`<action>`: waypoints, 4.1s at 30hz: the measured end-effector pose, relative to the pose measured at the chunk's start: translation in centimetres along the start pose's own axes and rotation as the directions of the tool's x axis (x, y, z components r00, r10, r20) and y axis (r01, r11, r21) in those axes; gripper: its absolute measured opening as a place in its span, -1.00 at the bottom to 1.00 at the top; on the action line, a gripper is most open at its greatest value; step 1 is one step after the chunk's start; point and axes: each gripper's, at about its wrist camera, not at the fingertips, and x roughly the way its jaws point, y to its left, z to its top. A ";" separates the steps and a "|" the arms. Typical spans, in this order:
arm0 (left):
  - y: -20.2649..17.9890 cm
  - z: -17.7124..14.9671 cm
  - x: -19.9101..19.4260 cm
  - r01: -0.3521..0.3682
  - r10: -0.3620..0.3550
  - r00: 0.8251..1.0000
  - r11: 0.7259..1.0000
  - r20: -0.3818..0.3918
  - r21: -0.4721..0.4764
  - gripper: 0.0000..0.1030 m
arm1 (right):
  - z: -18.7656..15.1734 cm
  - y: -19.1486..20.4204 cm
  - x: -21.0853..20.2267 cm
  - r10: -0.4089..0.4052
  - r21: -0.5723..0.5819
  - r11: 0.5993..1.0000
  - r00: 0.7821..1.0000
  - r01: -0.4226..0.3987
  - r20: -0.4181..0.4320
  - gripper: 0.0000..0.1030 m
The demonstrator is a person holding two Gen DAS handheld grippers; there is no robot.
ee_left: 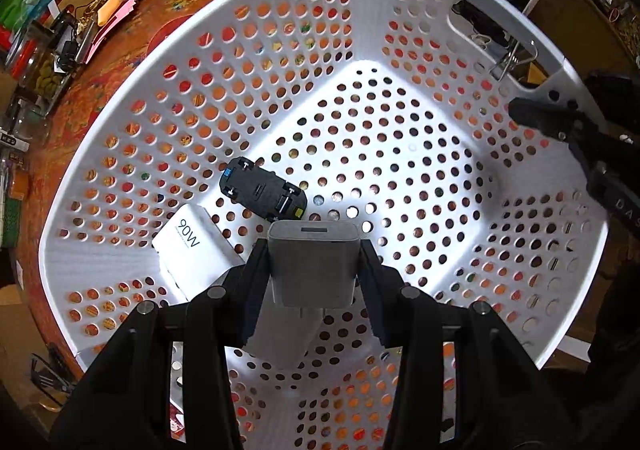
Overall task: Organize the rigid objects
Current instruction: 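Carry the white charger over the basket with the left tool, then open the left tool to drop the white charger into the basket, then move the left tool back to the chargers and grasp the teal charger, then carry the teal charger into the basket and open the left tool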
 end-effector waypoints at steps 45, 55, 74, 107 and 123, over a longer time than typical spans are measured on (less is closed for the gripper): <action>20.4 -22.1 0.5 0.015 0.048 0.993 0.861 0.111 -0.509 0.98 | 0.1 -0.2 0.0 -0.003 0.006 1.000 1.000 0.003 0.002 -0.82; 18.9 -19.5 2.9 0.024 0.010 0.997 0.882 0.070 -0.470 0.97 | 0.0 -0.1 0.1 -0.005 0.004 1.000 1.000 0.005 0.001 -0.82; 19.0 -18.9 4.1 0.021 0.021 0.996 0.878 0.082 -0.478 0.09 | 0.0 0.0 0.1 -0.006 0.004 1.000 1.000 0.006 0.001 -0.82; 6.2 -3.7 -6.3 -0.026 0.058 0.986 0.979 0.155 -0.203 0.09 | -0.2 0.3 0.3 -0.008 -0.001 1.000 1.000 0.008 -0.004 -0.82; 5.4 -2.8 0.0 -0.042 0.050 0.998 0.984 0.042 -0.173 0.09 | -0.1 0.2 0.1 -0.001 -0.004 1.000 1.000 0.001 -0.003 -0.82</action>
